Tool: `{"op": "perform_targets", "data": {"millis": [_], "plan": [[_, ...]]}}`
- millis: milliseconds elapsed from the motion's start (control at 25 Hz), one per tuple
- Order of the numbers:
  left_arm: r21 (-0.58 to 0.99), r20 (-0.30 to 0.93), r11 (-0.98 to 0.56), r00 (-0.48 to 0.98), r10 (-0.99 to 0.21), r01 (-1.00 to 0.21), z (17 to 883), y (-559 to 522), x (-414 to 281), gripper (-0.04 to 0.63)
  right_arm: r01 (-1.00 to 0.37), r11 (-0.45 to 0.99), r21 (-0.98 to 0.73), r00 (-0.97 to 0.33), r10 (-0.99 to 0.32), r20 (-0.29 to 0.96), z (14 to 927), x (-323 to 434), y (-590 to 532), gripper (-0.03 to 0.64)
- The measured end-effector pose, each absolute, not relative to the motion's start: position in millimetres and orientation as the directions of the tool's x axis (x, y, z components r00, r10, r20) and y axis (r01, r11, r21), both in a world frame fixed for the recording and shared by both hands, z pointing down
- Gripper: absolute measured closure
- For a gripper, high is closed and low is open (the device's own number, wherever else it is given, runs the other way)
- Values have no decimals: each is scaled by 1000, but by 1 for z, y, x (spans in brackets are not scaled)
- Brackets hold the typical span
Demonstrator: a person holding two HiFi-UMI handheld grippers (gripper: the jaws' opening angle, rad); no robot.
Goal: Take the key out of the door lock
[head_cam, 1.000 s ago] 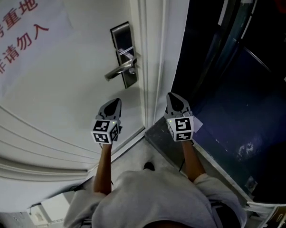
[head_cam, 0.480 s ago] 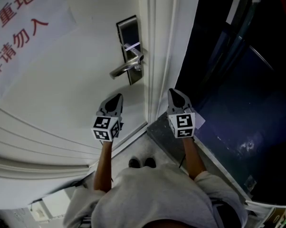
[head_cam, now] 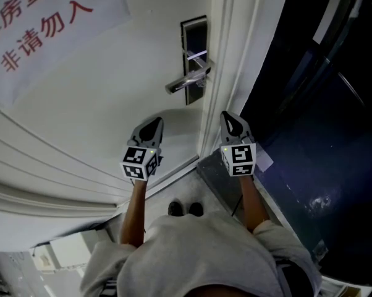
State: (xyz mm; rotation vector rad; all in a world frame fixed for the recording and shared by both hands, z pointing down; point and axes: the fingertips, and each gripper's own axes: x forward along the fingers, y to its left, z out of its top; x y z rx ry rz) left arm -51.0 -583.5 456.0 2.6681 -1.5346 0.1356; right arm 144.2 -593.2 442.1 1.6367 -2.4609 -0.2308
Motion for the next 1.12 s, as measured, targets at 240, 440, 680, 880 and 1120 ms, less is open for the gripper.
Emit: {"op": "perform_targets", "data": {"millis": [240, 440, 680, 880, 1120], "plan": [[-4, 94, -451, 448, -889, -893, 450, -576, -82, 578, -868, 437, 236, -441, -897, 40, 433, 111, -601, 594], [2, 89, -427, 425, -901, -904, 448, -573, -97, 578, -847, 462, 262, -472, -881, 28, 427, 93, -605, 595], [21, 91, -441, 441, -893, -897, 452, -574, -97, 578, -756, 457, 469, -506, -862, 23, 414, 77, -606, 594], [17, 88, -463, 463, -882, -886, 453, -575, -92, 578, -596, 377, 709, -505, -862, 34, 401, 70, -608, 594], [35, 87, -483, 484, -871, -875, 454, -578, -88, 578, -353, 262, 898, -483, -873, 65, 396, 72, -615, 595]]}}
